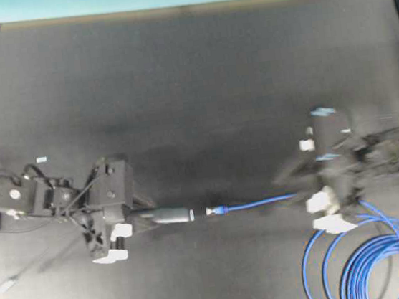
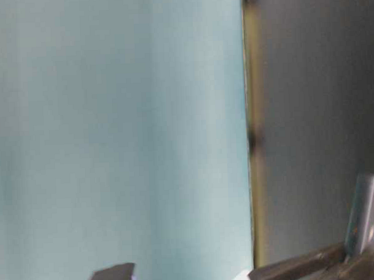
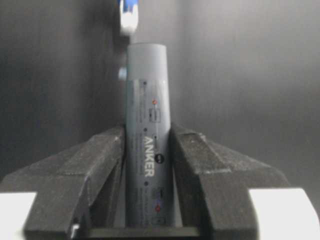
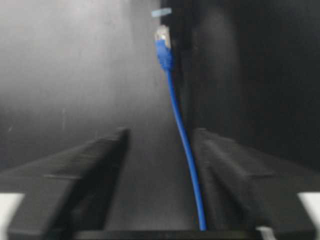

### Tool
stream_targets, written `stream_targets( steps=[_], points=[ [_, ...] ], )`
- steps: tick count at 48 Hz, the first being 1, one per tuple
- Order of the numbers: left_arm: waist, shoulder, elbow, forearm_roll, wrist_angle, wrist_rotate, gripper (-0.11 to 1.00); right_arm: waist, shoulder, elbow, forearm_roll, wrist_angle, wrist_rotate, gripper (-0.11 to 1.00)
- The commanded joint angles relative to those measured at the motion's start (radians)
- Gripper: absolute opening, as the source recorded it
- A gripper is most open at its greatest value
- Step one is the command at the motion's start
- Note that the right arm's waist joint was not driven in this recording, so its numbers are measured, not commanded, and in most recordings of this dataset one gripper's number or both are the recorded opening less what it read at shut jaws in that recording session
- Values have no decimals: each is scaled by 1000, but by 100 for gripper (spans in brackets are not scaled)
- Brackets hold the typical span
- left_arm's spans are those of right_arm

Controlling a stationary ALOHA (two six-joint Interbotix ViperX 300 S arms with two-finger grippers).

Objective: Insert the LAN cable into the hub.
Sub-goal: 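Move the right gripper to the blue LAN plug and grasp it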

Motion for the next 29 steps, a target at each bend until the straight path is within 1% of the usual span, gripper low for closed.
stream_targets(
  steps=[1,3,5,11,16,26,29],
  points=[
    [2,-43,-31,3,78,0,28,0,94,-55,-5,-61,-8,66],
    [2,-54,-32,3,95,-2,28,0,135,-77,-6,-83,-12,72],
    [2,-61,-34,3,100,-2,28,0,189,-104,-8,-104,-28,75],
    [-2,-61,-35,3,100,-12,28,0,291,-161,-6,-141,-83,73],
    [-2,-63,-37,3,100,-12,28,0,353,-206,-5,-146,-118,72],
    [-2,-63,-35,3,100,-12,28,0,408,-233,-3,-150,-130,71],
    [-2,-63,-35,3,100,-12,28,0,423,-235,-3,-152,-130,69]
  ],
)
